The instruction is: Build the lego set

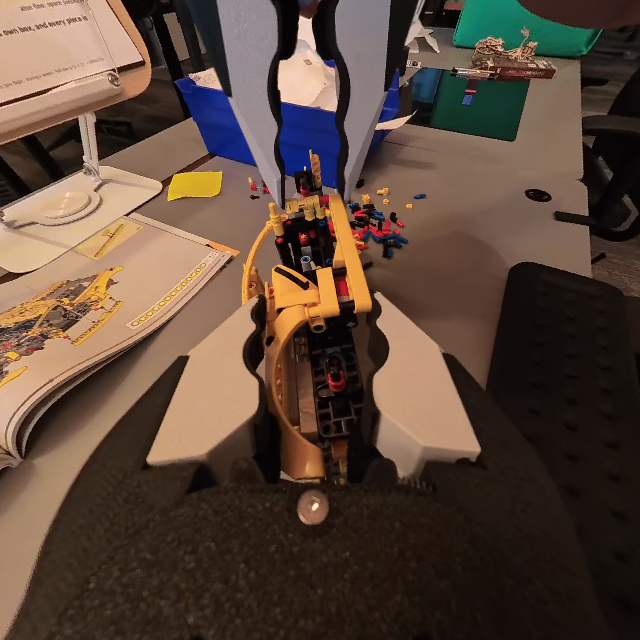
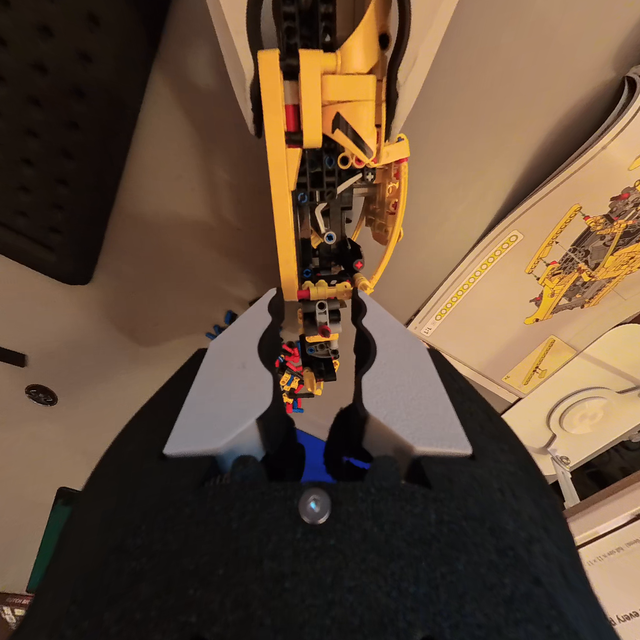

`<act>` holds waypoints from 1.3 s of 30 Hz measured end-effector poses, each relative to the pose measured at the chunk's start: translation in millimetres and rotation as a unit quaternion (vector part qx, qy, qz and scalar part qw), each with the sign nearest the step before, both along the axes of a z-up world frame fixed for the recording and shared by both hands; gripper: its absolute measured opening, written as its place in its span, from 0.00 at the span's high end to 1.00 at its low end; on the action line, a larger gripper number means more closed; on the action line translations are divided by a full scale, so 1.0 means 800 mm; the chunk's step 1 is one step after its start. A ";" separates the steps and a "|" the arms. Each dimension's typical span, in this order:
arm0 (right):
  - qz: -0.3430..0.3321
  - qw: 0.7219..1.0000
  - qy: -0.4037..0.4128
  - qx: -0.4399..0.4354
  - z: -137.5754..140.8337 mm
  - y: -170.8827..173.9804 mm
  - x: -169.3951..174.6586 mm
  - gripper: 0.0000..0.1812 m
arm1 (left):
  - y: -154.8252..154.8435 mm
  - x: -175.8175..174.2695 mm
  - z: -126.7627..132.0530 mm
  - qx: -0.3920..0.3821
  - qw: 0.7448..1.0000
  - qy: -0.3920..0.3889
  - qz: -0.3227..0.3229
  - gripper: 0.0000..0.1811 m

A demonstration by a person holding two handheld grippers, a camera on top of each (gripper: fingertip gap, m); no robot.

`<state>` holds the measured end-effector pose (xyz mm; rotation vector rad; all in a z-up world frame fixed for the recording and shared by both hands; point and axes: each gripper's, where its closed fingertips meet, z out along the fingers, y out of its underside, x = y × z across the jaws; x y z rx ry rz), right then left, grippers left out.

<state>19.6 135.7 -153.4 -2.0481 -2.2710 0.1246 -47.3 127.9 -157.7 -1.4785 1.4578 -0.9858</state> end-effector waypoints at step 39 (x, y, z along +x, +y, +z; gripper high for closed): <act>-0.061 0.986 0.151 -0.039 -0.001 -0.001 -0.008 0.79 | 0.003 -0.002 0.000 -0.010 1.000 0.003 -0.029 0.67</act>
